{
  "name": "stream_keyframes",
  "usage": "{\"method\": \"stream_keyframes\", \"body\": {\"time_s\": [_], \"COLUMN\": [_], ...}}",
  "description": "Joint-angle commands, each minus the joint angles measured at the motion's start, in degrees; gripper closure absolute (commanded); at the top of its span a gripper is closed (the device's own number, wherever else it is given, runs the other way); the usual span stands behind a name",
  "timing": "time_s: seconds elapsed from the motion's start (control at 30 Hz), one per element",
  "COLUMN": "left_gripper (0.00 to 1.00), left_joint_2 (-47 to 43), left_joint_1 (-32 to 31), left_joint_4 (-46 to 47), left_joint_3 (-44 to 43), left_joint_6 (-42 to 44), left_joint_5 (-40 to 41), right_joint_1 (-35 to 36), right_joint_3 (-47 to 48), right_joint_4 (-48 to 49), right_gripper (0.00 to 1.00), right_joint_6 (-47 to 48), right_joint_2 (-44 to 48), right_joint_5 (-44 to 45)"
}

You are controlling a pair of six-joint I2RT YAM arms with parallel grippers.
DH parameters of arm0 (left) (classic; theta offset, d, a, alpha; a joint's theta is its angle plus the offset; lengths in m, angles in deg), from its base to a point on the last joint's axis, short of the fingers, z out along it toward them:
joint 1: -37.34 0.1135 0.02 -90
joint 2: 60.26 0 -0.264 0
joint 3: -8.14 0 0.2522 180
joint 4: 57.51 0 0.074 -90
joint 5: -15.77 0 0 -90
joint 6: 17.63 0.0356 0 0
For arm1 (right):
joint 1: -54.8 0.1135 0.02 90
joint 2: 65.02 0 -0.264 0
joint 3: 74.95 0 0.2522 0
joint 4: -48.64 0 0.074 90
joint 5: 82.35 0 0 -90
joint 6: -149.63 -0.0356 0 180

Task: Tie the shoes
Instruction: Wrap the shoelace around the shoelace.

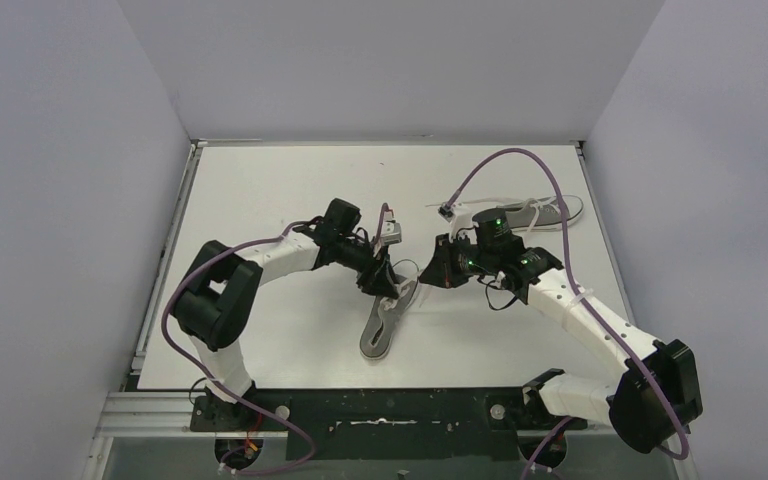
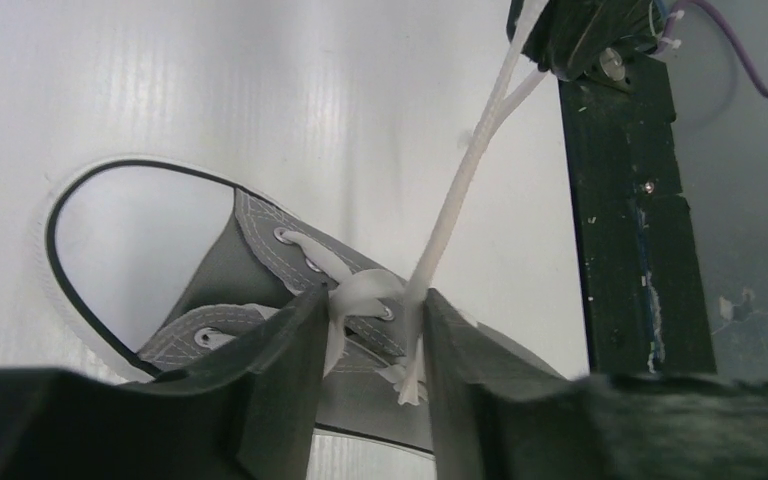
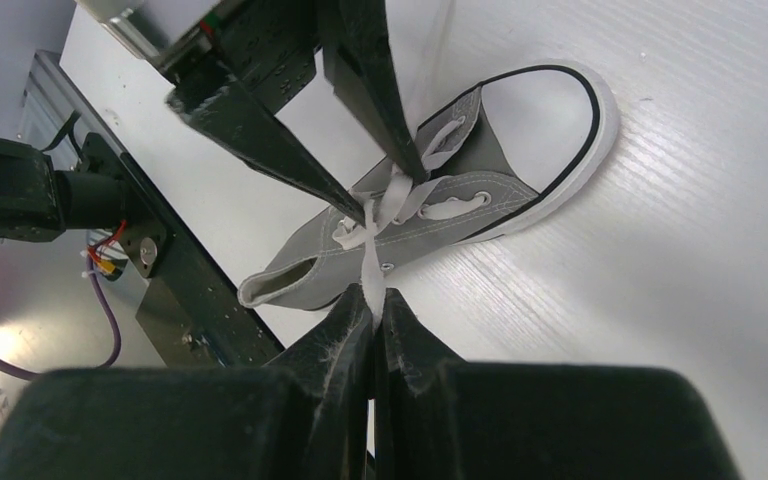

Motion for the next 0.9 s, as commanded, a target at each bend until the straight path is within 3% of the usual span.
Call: {"method": "stream_keyframes", "body": {"time_s": [0.0, 0.13, 0.23, 0.4, 0.6, 0.67, 0.77, 0.87], "left_gripper": [0.74, 0.88, 0.93, 0.97, 0.99, 1.0, 1.0, 1.0], "left_joint_2": [-0.8, -4.9, -7.8, -10.8, -13.2, -12.9, -12.6, -12.9], "left_joint_1": [0.6, 1.7, 2.1, 2.1, 1.9, 1.5, 1.1, 1.0], "left_joint_4": [-3.2, 1.6, 5.0, 13.0, 23.6, 22.9, 22.9, 22.6], "left_joint_3": [-2.2, 1.3, 3.6, 7.1, 11.6, 11.6, 11.6, 12.0], "left_joint_6": [2.2, -2.7, -6.2, -15.2, -25.7, -26.3, -27.6, -28.3], "left_joint_5": [-2.9, -2.1, -1.9, -2.1, -1.3, -0.9, -0.8, 0.8], "right_joint_1": [-0.8, -1.1, -1.6, -2.0, -0.4, 0.9, 2.3, 2.2], "right_joint_3": [0.4, 0.1, -0.3, -1.7, -3.7, -1.8, 1.7, 2.5], "right_joint_4": [6.5, 9.3, 12.4, 18.6, 30.2, 26.7, 12.8, 2.9], "right_gripper": [1.0, 1.0, 1.0, 1.0, 1.0, 1.0, 1.0, 0.94], "right_joint_6": [-4.0, -7.1, -10.9, -19.0, -26.5, -24.0, -16.6, -8.4], "right_joint_2": [-0.6, -2.4, -3.8, -6.9, -11.8, -13.4, -12.9, -11.4], "right_joint_5": [-1.0, 0.4, 2.1, 6.0, 4.4, 4.2, 8.5, 11.3]}}
